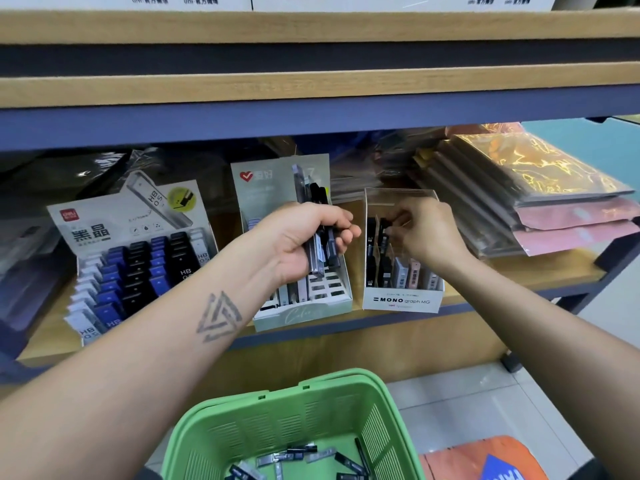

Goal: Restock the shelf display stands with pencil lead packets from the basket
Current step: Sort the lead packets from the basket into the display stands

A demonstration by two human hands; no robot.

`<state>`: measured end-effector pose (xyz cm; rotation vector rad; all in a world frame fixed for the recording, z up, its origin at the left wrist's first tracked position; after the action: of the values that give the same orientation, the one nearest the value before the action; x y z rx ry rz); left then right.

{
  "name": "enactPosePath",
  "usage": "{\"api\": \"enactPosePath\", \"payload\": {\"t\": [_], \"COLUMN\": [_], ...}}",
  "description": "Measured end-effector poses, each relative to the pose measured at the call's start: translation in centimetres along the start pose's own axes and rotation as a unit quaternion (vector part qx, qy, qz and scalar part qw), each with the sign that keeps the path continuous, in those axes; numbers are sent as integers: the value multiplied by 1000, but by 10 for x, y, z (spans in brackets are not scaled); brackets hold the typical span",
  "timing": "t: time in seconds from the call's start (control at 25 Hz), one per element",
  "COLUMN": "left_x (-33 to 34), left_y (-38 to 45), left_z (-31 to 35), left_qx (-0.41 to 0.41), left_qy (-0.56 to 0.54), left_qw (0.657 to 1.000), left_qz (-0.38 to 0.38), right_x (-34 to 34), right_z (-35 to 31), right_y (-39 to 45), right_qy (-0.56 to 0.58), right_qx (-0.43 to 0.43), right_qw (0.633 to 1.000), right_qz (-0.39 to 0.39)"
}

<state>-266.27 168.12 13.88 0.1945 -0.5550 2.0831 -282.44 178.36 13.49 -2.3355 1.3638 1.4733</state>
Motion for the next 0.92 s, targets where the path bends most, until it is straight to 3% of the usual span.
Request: {"api": "enactPosePath", "payload": {"t": [0.2, 0.28, 0.32, 0.4, 0.52, 0.6, 0.8, 0.92], "left_x": [1, 0, -1, -4, -10, -12, -27, -43], "left_y": [-5, -6, -6, -4, -4, -6, -5, -2], "left_z": [1, 2, 3, 6, 9, 9, 21, 25], "left_qx": [-5, -3, 3, 19, 29, 26, 49, 72], "left_qy": [-49, -89, -105, -128, -114, -75, -130, -74], "left_qw": [999, 996, 994, 992, 993, 997, 989, 988], "left_qz": [-13, -15, -12, 3, 21, 23, 46, 111], "right_x": [-5, -11, -9, 2, 24, 30, 22, 20], "right_z": [-3, -15, -24, -46, -77, -84, -73, -70], "right_y": [-4, -7, -12, -25, -49, -53, -45, -43], "right_qy": [-30, 72, 185, 387, 467, 497, 495, 495], "right_qx": [0, 16, 47, 115, 143, 151, 159, 146], "right_qw": [999, 997, 982, 906, 831, 810, 815, 818], "right_qz": [40, 25, -12, -129, -266, -273, -257, -253]}}
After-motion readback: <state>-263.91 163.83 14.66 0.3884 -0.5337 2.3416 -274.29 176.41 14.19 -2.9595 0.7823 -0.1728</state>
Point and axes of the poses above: each hand's wrist, its own y-axis towards the middle knuckle, its own x-axis out of the palm, z = x × y, the point moved 7 cm from there along y, towards the middle knuckle, and after that the axes turned 2 degrees about x, right-handed, at the moved point
